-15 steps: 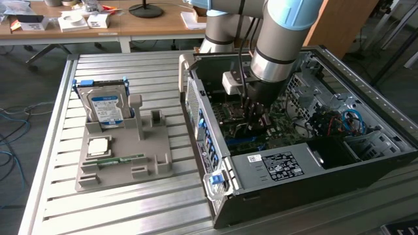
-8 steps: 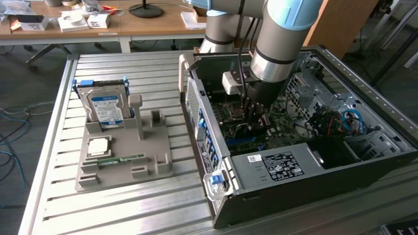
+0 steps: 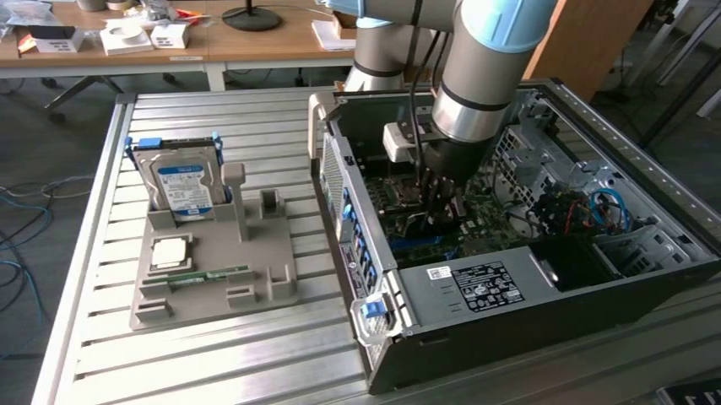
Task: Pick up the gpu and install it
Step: 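Insert the gpu into the slot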
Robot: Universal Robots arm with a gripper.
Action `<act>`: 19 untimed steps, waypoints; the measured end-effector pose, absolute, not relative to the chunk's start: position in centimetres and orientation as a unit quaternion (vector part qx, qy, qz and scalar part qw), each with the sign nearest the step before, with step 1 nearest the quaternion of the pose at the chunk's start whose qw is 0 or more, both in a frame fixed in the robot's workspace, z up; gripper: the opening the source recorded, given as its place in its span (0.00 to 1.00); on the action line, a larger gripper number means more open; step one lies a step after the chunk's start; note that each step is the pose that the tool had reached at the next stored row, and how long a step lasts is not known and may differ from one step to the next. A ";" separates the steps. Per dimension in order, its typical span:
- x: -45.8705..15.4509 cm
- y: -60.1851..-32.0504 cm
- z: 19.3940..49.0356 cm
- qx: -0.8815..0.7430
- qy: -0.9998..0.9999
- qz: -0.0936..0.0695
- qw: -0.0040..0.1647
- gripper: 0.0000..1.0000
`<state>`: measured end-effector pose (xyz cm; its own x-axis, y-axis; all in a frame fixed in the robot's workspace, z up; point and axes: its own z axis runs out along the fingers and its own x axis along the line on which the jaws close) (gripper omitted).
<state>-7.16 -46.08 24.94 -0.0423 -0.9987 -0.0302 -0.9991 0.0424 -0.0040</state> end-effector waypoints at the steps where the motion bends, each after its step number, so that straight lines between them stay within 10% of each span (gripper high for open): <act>1: -7.2 -46.1 24.9 -0.689 0.725 0.009 0.013 0.26; 19: -7.2 -46.1 24.8 -0.687 0.726 0.009 0.012 0.26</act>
<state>-7.16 -46.10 24.79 -0.0554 -0.9980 -0.0302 -0.9984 0.0555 -0.0040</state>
